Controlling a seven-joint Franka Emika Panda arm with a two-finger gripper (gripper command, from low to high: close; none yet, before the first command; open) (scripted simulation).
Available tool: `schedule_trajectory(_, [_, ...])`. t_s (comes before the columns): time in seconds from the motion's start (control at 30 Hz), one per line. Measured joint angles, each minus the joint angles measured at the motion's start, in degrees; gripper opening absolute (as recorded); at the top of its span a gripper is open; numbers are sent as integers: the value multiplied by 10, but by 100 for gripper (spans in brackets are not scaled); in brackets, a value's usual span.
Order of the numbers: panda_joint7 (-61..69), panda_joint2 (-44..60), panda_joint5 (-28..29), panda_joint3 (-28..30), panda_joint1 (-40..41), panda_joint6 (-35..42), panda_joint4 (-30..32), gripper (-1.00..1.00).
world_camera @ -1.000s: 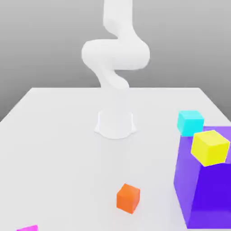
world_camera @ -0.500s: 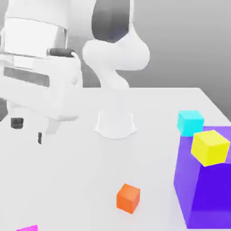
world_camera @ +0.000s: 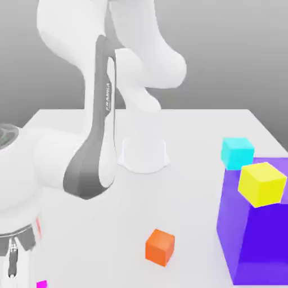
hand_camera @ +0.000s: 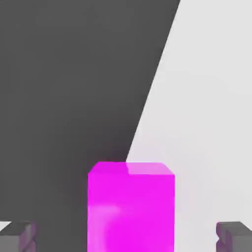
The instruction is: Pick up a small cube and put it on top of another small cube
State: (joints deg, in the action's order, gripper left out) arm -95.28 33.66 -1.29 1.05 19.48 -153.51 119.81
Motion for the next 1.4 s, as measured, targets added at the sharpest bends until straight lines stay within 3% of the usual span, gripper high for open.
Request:
schedule_trajectory(0.27, [-1, -11, 0, -1, 1, 8, 2, -100])
schedule_trajectory(0.4, [-1, -87, 4, -3, -10, 64, 22, -100])
schedule_trajectory(0.7, [22, -270, 8, -77, -83, 182, 83, -100])
schedule_trajectory(1.23, [109, -581, -67, -173, -268, 375, 197, -100])
schedule_trajectory(1.4, [118, -580, -79, -195, -288, 311, 261, -100])
